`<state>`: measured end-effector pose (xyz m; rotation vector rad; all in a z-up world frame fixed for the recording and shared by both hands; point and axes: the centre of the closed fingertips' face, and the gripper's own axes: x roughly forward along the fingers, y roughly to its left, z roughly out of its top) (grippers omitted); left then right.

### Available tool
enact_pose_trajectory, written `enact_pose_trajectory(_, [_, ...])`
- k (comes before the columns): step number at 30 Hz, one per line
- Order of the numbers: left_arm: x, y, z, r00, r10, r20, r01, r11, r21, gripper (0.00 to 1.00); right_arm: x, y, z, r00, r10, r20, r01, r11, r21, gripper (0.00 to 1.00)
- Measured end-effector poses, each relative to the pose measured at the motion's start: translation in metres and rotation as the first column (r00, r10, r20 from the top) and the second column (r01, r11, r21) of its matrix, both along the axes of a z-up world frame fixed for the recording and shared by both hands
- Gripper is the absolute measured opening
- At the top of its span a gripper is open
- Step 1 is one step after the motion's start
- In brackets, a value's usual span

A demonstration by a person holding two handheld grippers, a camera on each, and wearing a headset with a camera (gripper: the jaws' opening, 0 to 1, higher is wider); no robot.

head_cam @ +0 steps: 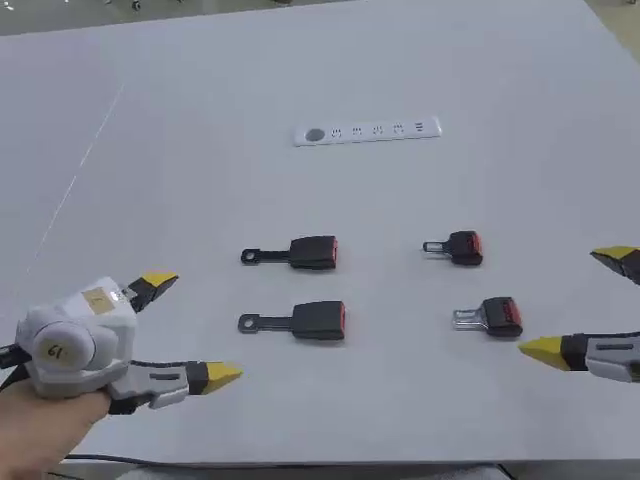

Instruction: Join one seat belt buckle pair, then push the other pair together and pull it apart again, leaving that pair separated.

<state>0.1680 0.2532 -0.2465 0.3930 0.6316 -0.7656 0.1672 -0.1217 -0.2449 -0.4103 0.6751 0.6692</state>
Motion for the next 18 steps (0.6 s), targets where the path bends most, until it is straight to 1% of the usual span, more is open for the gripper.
enact_pose_trajectory(2, [-0.0002, 0.0005, 0.0004, 1.0, 0.0, 0.0, 0.0, 1.0, 0.004, 1.0, -0.0006, 0.0002, -0.0002, 1.0, 0.004, -0.004, -0.004, 1.0, 0.0, 1.0])
enact_pose_trajectory(11, [-0.0007, 0.0032, 0.0011, 1.0, 0.007, -0.002, -0.007, 1.0, 0.005, 1.0, -0.002, 0.0006, 0.003, 1.0, 0.008, 0.002, -0.008, 1.0, -0.002, 1.0])
enact_pose_trajectory(18, [0.0006, 0.0045, 0.0039, 1.0, 0.015, 0.004, -0.015, 1.0, 0.002, 1.0, -0.0048, -0.0003, 0.0026, 1.0, 0.011, 0.0, -0.011, 1.0, -0.005, 1.0])
